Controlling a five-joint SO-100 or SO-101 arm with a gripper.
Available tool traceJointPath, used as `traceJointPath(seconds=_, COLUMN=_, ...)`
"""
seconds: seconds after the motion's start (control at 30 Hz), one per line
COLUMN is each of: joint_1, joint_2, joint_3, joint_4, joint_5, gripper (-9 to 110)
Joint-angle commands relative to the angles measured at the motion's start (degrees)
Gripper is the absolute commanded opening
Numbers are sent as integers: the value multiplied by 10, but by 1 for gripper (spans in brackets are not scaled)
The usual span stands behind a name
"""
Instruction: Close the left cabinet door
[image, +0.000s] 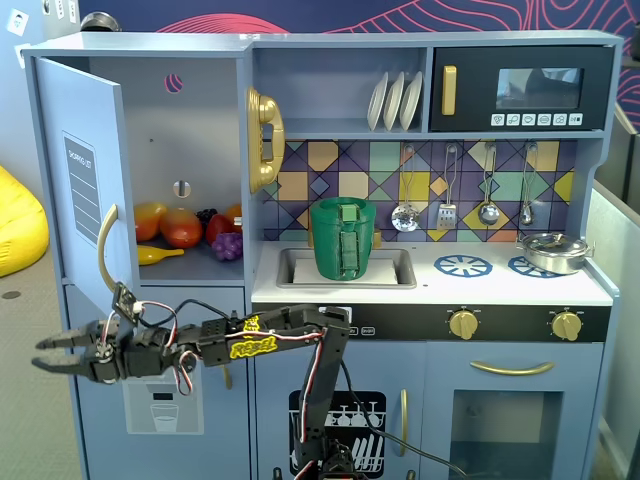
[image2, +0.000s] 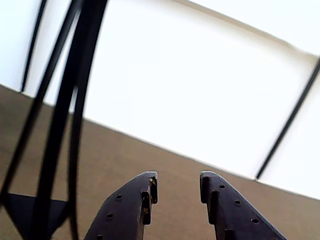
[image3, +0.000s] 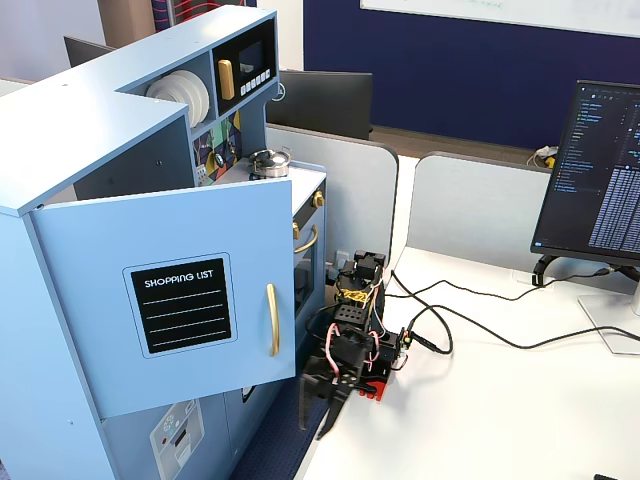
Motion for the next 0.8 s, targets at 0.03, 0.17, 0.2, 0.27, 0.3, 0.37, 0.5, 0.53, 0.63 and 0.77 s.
traceJointPath(seconds=0.03, joint_1=34, joint_2=7, joint_3=-53, joint_4=-3, joint_5=-17, gripper=0)
traceJointPath(seconds=0.17, joint_1=47, joint_2=40, joint_3=-10, joint_4=-4, joint_5=-22, gripper=0)
traceJointPath(seconds=0.2, joint_1=57, joint_2=50, joint_3=3, joint_4=-5, joint_5=-23, gripper=0)
traceJointPath(seconds=0.27, joint_1=84, joint_2=72, joint_3=24, joint_4=-8, joint_5=-25, gripper=0)
traceJointPath(seconds=0.3, joint_1=101, joint_2=82, joint_3=33, joint_4=-10, joint_5=-24, gripper=0)
traceJointPath(seconds=0.37, joint_1=140, joint_2=103, joint_3=50, joint_4=-13, joint_5=-23, gripper=0)
traceJointPath(seconds=0.5, joint_1=223, joint_2=143, joint_3=89, joint_4=-26, joint_5=-12, gripper=0)
traceJointPath(seconds=0.53, joint_1=243, joint_2=153, joint_3=97, joint_4=-29, joint_5=-8, gripper=0)
traceJointPath(seconds=0.63, joint_1=301, joint_2=175, joint_3=111, joint_4=-33, joint_5=-5, gripper=0)
traceJointPath(seconds=0.77, joint_1=381, joint_2=185, joint_3=110, joint_4=-34, joint_5=5, gripper=0)
